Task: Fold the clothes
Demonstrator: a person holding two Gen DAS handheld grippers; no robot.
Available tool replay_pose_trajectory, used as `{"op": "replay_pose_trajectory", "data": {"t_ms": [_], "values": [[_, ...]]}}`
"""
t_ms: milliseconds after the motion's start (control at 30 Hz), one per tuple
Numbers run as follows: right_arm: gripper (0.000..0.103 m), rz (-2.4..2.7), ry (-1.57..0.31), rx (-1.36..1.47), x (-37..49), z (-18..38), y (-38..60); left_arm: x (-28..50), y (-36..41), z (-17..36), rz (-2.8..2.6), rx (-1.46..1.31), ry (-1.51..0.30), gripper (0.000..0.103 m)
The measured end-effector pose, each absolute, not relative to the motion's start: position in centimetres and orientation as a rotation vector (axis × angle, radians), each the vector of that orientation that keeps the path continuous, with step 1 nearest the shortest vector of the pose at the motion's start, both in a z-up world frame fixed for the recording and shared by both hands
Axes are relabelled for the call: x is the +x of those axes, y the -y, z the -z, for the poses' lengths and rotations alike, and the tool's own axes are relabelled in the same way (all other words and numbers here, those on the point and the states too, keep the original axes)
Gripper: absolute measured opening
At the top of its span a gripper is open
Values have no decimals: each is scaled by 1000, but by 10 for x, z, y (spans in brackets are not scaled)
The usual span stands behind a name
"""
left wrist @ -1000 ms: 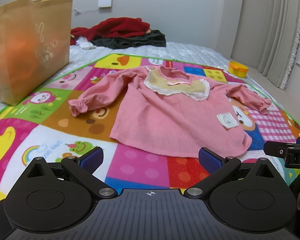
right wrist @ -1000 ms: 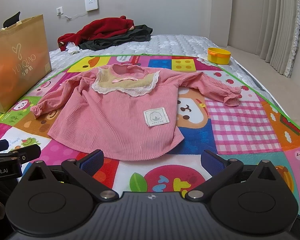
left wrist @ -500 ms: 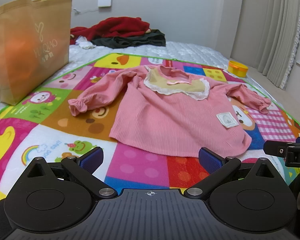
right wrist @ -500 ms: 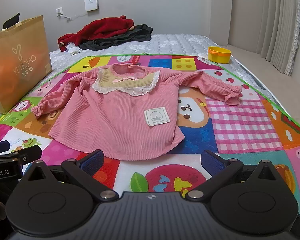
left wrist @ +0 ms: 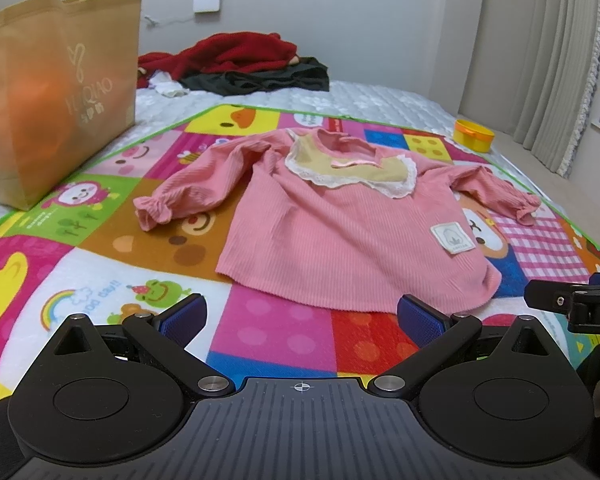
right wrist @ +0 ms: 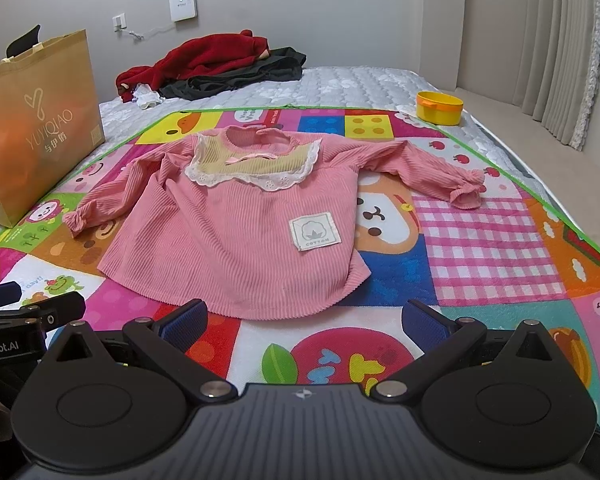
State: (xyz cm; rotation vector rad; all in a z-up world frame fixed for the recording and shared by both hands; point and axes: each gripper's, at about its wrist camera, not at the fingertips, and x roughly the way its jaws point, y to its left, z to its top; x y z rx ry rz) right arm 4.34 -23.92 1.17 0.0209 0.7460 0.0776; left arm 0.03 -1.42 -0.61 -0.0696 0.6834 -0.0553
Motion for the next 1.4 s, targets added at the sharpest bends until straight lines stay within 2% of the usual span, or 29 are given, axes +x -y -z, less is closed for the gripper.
{"op": "replay_pose_trajectory", "data": {"t_ms": [1400], "values": [[103, -81, -755, 21, 45, -10, 239, 2, 15, 7, 59, -73, -695, 103]]}}
